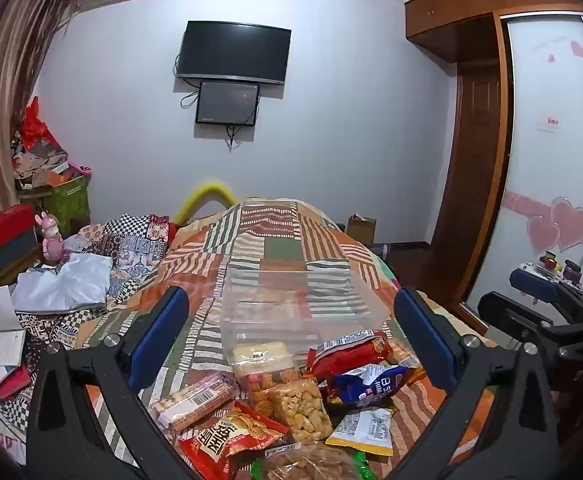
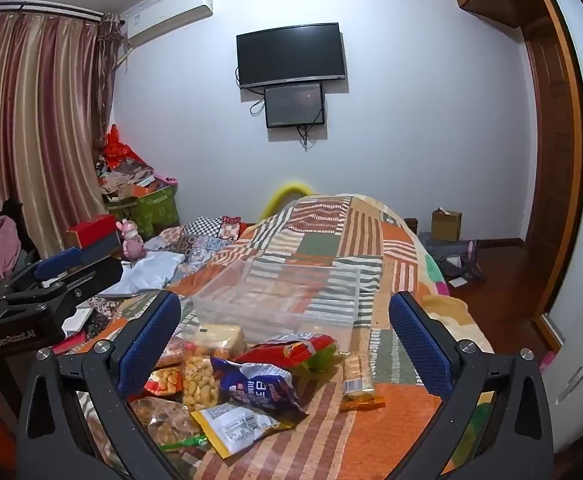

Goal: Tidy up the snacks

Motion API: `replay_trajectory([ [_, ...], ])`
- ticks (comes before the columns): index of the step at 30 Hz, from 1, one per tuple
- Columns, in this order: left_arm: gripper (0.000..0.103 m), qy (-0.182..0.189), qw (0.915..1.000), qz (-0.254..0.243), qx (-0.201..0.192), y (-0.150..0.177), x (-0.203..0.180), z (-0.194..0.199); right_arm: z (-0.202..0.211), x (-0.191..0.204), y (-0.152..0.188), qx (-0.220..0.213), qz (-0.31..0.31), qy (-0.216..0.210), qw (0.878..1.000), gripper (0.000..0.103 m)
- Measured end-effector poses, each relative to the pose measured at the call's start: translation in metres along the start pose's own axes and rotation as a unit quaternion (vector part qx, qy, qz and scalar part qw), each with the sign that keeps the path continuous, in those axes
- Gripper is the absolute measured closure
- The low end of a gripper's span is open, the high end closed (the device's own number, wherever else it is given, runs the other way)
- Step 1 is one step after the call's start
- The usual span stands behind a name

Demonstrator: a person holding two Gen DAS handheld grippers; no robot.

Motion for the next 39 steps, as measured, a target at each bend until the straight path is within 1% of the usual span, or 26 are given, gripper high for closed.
replay_trajectory([
  [1, 0.000, 0.001, 1.0000, -0.002, 0.000, 0.000, -0.001, 0.000, 0.000, 0.000, 0.000, 0.002, -0.002, 0.000, 1.000, 0.000],
  [2, 0.000, -0.003, 1.0000, 0.007, 0.000, 0.000, 0.002, 0.001, 0.000, 0.000, 0.000, -0.002, -0.003, -0.001, 1.000, 0.000],
  [3, 0.000, -0.004, 1.0000, 0.003, 0.003, 0.002, 0.002, 0.000, 0.000, 0.000, 0.000, -0.002, -0.002, -0.001, 1.000, 0.000],
  [4, 0.000, 0.002, 0.9999, 0.013, -0.003, 0.003, 0.008, 0.002, 0.000, 0.000, 0.000, -0.001, -0.001, 0.000, 1.000, 0.000],
  [7, 0.000, 0.002, 1.0000, 0.005, 0.004, 0.002, 0.006, 0.000, -0.001, -0.001, 0.000, -0.001, -0.002, 0.000, 1.000, 0.000],
  [9, 0.000, -0.001, 1.0000, 0.000, 0.005, 0.003, 0.004, -0.004, 0.000, 0.000, 0.000, -0.001, -0.004, -0.002, 1.000, 0.000],
  [17, 0.000, 0.001, 0.9999, -0.010, 0.004, 0.003, -0.001, -0.002, -0.003, 0.000, 0.002, -0.002, -0.003, -0.001, 1.000, 0.000],
  [39, 0.000, 0.005, 0.9999, -0.014, 0.006, 0.003, -0.004, -0.002, -0.002, -0.003, 0.004, -0.001, -0.008, -0.001, 1.000, 0.000],
])
Point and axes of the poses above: each gripper's, at about its wrist camera, not at the fingertips, and z roughly against the way its jaws point, x to its left, y to its underside, the point moved 8 cm from there along -z, roughly the way its jaws point, and after that the axes turned 2 degrees about x, right-handed, at the moved point
